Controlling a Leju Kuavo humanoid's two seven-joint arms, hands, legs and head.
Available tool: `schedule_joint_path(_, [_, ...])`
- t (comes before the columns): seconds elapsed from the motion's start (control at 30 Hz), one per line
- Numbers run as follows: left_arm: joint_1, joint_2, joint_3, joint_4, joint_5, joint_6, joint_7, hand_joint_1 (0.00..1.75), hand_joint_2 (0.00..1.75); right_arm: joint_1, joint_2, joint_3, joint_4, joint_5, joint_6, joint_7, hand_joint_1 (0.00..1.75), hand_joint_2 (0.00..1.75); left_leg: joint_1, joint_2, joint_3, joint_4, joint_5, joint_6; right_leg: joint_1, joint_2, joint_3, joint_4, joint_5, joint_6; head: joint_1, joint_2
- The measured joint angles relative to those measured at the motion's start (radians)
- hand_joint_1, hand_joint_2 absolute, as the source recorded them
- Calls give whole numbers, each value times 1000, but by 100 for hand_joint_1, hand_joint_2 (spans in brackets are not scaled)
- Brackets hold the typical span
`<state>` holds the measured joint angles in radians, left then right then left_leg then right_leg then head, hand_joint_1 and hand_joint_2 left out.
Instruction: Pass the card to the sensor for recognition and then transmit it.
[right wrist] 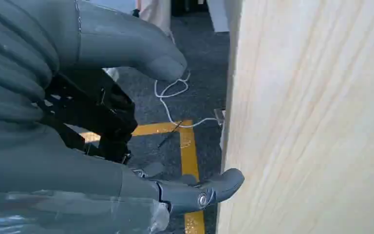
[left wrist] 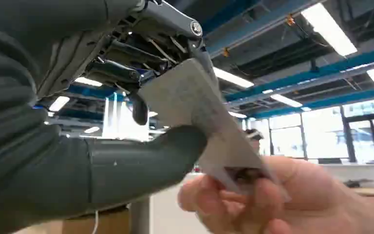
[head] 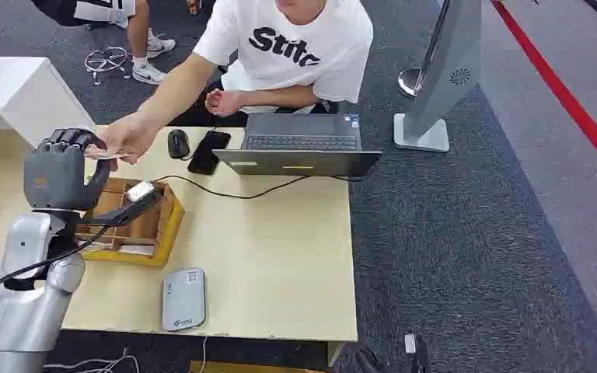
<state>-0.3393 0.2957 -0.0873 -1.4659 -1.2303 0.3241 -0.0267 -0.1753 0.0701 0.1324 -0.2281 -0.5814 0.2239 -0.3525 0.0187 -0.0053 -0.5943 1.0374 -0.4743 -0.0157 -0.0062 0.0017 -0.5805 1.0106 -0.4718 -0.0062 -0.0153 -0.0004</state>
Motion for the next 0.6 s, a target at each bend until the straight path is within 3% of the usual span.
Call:
schedule_joint_path(0.17, [74, 21, 38, -36, 1, 39, -2, 175, 175, 2, 6, 7, -2, 17, -15, -3, 0, 175, 0, 2, 0, 0, 0, 0, 0, 2, -2, 0, 0, 0, -2, 0])
schedule_joint_path(0.43, [93, 27, 57, -52, 1, 38, -5, 175, 175, 1, 7, 19, -8, 35, -22, -5, 0, 175, 0, 1, 0, 0, 0, 0, 0, 2, -1, 0, 0, 0, -2, 0])
schedule_joint_path(0.6, [153, 20, 62, -95, 20, 70, -53, 175, 175, 1, 9, 19, -8, 37, -21, -15, 0, 175, 0, 3, 0, 0, 0, 0, 0, 2, -1, 0, 0, 0, -2, 0])
